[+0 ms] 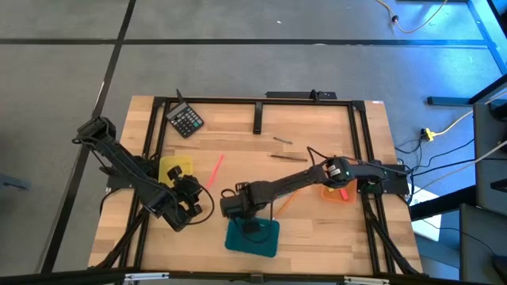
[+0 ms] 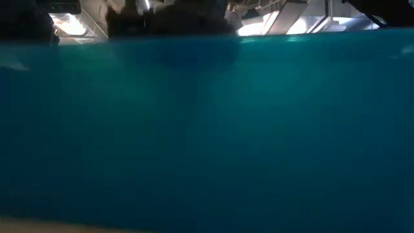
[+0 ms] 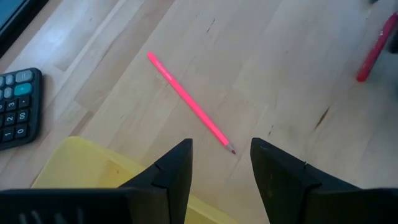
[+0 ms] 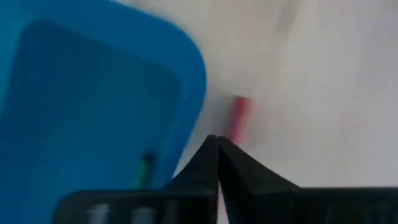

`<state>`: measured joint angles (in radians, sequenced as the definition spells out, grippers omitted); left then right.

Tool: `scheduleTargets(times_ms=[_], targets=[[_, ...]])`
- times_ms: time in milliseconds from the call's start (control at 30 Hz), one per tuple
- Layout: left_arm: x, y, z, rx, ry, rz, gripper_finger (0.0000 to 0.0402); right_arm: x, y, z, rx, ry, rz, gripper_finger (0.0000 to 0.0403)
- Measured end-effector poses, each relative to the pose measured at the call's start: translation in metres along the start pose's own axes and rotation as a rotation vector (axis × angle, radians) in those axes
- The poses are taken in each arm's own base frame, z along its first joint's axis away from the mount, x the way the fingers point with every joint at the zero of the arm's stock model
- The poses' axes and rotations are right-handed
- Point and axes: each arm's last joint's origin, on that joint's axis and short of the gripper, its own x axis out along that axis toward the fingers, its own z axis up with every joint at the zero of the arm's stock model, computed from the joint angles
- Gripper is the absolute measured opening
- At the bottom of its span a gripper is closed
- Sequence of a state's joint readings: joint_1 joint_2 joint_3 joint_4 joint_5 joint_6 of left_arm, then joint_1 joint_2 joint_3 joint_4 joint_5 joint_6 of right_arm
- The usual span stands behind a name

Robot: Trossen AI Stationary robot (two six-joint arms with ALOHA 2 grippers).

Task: Sort crayons/erasers/pens/pencils in bins
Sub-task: Put the red crayon into the blue bin

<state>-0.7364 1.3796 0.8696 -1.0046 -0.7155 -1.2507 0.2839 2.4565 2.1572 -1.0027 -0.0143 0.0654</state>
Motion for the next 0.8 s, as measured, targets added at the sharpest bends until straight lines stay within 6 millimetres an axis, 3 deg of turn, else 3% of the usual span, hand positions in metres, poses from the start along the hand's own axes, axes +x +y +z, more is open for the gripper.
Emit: scheduleTargets(times_ms=[200,500,800], targets=[[0.000,0.000,0.000,-0.002,0.000,0.000,0.0156,0.000,0.012,-0.002,-0.064,0.012,0.065,0.0049],[0.000,0.000,0.000,0.001,-0.001,0.000,0.0156,-0.001,-0.001,-0.003,-0.029,0.035,-0.049,0.0111],[0.000,0.000,0.000,0.008,0.000,0.003,0.0156,0.001,-0.004,-0.004,-0.006,0.033,-0.015,0.0123]])
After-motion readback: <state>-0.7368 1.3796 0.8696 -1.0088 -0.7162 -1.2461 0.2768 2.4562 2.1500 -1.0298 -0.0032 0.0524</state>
